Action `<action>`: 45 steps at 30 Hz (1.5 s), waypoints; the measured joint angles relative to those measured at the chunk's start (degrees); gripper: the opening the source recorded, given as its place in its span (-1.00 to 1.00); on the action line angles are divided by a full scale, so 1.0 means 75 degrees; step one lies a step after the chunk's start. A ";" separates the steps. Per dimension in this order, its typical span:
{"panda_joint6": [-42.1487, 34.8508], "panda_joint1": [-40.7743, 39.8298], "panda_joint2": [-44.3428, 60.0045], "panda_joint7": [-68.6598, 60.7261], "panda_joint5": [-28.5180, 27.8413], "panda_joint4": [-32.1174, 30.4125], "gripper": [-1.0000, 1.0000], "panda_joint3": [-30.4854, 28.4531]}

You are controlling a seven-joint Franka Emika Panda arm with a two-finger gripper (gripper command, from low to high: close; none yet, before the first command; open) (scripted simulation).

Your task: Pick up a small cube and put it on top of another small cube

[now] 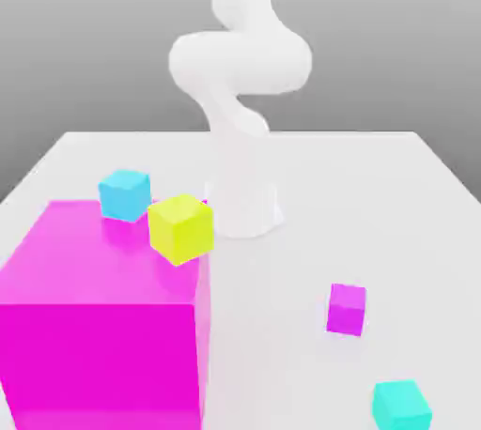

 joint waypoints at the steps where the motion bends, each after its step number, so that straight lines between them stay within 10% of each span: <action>1: 0.0096 0.0022 0.0300 0.0050 0.0010 -0.0005 0.00 0.0068; 32: 0.3164 0.1535 0.8937 0.2467 -0.1345 0.0089 0.00 0.1017; 33: 0.3357 0.1606 0.9186 0.2520 -0.1413 0.0142 -1.00 0.0933; 45: 0.2468 0.1331 0.8046 0.2246 -0.1017 -0.0101 -1.00 0.1204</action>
